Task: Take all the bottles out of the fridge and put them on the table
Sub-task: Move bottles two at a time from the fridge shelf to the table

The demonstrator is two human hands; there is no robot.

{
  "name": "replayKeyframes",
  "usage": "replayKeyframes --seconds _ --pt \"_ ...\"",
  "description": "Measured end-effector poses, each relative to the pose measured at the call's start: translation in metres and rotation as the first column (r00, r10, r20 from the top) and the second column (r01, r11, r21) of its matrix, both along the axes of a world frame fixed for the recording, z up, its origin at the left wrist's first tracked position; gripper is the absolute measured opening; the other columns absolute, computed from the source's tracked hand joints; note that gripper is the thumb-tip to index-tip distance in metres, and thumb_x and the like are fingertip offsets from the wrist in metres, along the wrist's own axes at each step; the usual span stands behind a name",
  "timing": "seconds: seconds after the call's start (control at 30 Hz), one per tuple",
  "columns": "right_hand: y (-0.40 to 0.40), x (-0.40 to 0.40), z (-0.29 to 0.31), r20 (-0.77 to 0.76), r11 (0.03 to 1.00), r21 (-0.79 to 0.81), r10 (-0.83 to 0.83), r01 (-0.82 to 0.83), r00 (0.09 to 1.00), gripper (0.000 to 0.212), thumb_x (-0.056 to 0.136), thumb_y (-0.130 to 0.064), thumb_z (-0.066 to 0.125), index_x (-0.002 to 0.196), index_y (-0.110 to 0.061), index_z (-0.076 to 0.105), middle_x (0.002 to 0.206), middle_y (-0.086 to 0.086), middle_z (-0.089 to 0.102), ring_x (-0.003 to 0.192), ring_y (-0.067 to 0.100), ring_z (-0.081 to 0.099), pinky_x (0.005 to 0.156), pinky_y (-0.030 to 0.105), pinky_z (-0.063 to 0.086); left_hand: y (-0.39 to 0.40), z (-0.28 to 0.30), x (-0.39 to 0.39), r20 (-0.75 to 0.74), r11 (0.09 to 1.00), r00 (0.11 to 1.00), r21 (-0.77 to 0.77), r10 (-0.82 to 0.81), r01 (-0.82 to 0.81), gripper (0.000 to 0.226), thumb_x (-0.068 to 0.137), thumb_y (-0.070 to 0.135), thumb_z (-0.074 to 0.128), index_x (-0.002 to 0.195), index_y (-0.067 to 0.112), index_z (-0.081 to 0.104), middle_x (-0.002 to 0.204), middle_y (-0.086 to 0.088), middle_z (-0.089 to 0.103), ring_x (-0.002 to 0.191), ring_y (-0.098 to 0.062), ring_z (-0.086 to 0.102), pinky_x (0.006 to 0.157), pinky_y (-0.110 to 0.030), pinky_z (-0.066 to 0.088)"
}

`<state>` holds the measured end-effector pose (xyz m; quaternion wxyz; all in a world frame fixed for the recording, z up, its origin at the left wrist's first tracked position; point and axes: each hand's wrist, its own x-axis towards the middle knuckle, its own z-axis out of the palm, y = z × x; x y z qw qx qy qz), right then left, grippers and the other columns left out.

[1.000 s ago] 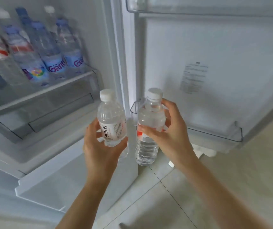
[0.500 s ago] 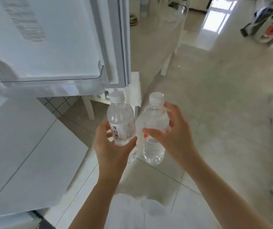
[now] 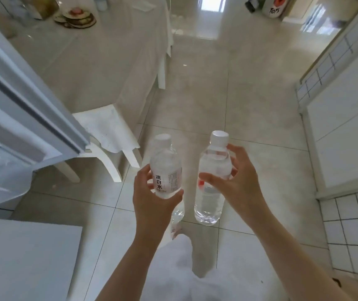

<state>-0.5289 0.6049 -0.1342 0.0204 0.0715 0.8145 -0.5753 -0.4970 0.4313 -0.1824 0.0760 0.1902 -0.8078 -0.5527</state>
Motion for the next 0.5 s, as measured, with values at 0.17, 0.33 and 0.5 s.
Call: replayKeyframes --seconds 0.17,0.33,0.5 --pt "-0.002 -0.066 0.012 -0.039 0.998 0.04 -0.039 0.04 0.998 0.078 0.06 -0.028 0.087 0.126 -0.023 0.047 0.112 -0.005 0.068 0.094 0.01 0.069 0.086 0.041 0.057 -0.014 -0.005 -0.071 -0.014 0.997 0.997 -0.006 -0.079 0.079 0.081 0.057 0.019 0.092 0.122 0.028 0.044 0.117 0.007 0.055 0.097 -0.005 0.058 0.077 -0.026 0.053" --pt "-0.015 -0.126 0.02 -0.091 0.997 0.044 -0.06 0.065 0.994 0.078 0.063 -0.028 0.087 0.129 -0.019 0.046 0.114 -0.002 0.067 0.098 0.014 0.068 0.086 0.044 0.057 -0.032 0.004 -0.123 -0.015 0.996 0.999 -0.069 -0.05 0.049 0.084 0.057 0.021 0.091 0.128 0.021 0.045 0.121 0.005 0.057 0.092 -0.004 0.058 0.081 -0.029 0.053" --pt "-0.02 -0.184 0.015 -0.031 0.999 0.009 -0.044 0.044 0.999 0.076 0.063 -0.025 0.088 0.127 -0.022 0.047 0.11 -0.006 0.067 0.096 0.011 0.068 0.087 0.043 0.057 -0.037 0.005 -0.174 0.001 0.997 1.0 -0.081 0.008 -0.008 0.083 0.057 0.017 0.091 0.126 0.018 0.046 0.12 0.0 0.058 0.097 -0.015 0.061 0.074 -0.01 0.044"
